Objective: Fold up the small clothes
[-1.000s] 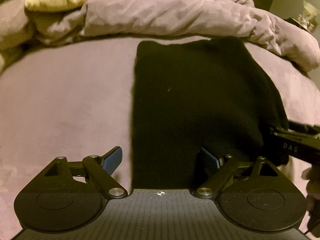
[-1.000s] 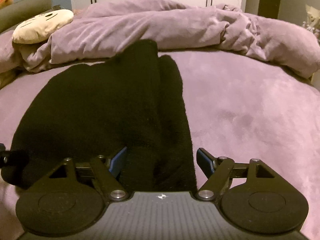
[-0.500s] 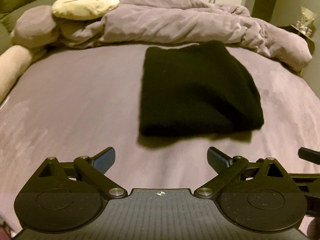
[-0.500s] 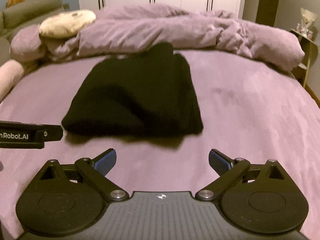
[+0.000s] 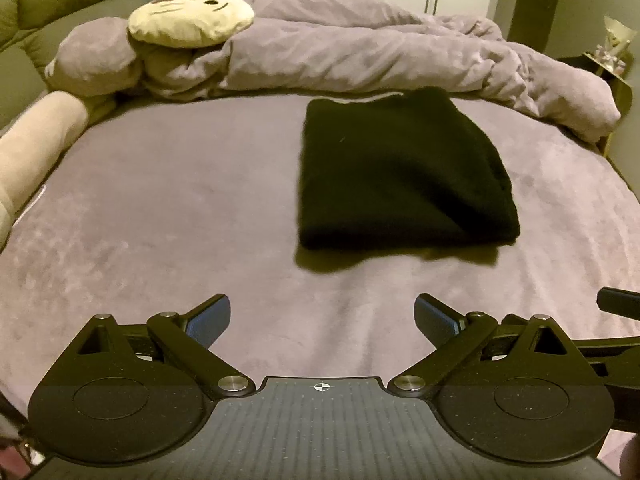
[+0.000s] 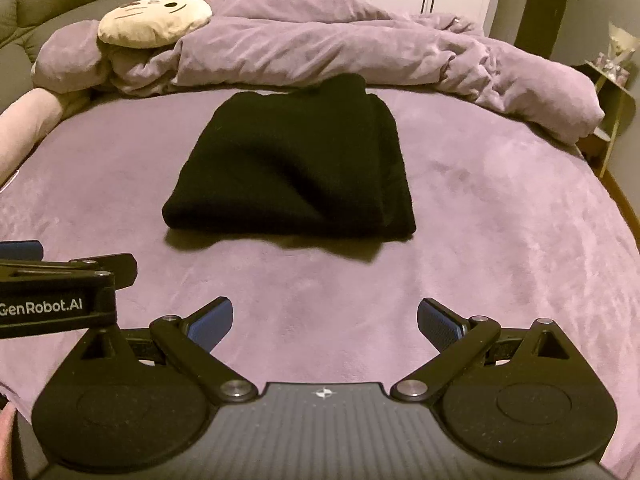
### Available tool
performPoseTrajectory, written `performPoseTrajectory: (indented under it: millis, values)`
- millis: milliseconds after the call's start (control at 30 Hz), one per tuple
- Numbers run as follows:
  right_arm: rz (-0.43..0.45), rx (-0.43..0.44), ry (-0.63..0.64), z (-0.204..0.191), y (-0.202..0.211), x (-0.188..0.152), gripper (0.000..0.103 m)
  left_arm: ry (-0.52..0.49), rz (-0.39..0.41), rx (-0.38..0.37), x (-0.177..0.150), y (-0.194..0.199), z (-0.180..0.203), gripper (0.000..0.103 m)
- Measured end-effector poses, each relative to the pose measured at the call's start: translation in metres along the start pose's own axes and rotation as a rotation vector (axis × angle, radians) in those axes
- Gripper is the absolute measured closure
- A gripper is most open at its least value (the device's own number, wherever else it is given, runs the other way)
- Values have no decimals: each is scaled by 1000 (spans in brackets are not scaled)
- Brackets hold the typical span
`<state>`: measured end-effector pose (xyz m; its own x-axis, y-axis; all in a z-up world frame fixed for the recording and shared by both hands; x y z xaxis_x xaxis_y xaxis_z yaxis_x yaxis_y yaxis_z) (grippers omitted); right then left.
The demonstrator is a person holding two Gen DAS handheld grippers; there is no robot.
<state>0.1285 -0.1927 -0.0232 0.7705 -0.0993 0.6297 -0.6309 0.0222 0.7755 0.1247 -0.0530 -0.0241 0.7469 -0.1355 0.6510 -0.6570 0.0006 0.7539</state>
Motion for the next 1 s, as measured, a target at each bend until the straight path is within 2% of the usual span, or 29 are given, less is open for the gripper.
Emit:
performPoseTrajectory:
  millis: [1000]
  values:
    - [10,-15,-6,1,16,0,4,-17,27,-1,3,16,8,1]
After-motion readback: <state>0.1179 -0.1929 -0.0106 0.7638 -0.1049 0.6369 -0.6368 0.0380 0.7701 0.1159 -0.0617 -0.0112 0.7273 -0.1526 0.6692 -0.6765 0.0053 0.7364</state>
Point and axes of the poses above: each gripper's, at about its wrist camera, not at the fingertips, and y roughly against the way its jaws point, z to its right, x to its top, the point moved 8 cm from there along -y, roughly the way its jaws point, and after that the axes turned 9 degrees about -y, right-handed, at the moved point
